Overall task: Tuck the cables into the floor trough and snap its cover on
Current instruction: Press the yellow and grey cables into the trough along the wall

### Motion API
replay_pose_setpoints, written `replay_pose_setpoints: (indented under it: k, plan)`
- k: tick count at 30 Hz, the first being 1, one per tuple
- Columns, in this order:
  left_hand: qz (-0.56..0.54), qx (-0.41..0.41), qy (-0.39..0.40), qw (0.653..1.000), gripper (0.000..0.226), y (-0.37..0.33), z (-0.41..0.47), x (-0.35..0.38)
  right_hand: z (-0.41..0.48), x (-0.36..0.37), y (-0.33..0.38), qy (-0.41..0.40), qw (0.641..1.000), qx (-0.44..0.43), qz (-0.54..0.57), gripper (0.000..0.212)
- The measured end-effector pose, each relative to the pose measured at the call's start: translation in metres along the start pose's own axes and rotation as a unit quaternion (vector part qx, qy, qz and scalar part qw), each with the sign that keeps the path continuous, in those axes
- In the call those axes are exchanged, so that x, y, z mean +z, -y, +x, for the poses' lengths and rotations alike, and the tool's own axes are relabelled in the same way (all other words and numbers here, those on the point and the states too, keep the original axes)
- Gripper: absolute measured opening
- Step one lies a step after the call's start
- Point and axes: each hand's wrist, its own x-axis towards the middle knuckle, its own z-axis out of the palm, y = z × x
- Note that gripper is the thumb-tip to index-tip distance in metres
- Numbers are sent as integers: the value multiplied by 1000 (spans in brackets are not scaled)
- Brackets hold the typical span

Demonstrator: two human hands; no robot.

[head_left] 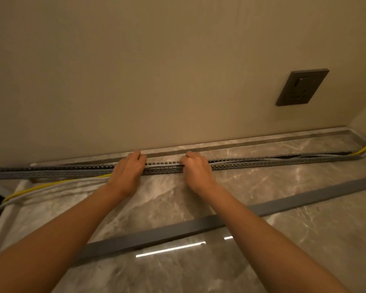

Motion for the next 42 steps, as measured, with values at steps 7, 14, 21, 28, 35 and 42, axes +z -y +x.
replay_pose_setpoints:
  k: [7, 14, 21, 28, 35, 42]
  plan:
    - [45, -65, -6, 997, 26, 50, -27, 4, 13, 28, 58, 58, 996, -22, 69, 31]
    - [-5, 51, 23, 998, 27, 88, -31, -4, 24, 37, 81, 50, 996, 40, 70, 23]
    - [-119, 60, 37, 990, 16, 102, -19, -9, 15, 40, 83, 33, 999, 10, 20, 16]
    - [-41, 121, 54, 990, 18, 94, -16, -10, 12, 36, 93, 38, 999, 28, -15, 25]
    - [-19, 67, 90, 994, 21, 85, -16, -8, 9, 31, 97, 64, 996, 53, -27, 28]
    - [-74, 207, -18, 975, 36, 100, -27, -10, 11, 25, 102, 56, 995, 82, -25, 19]
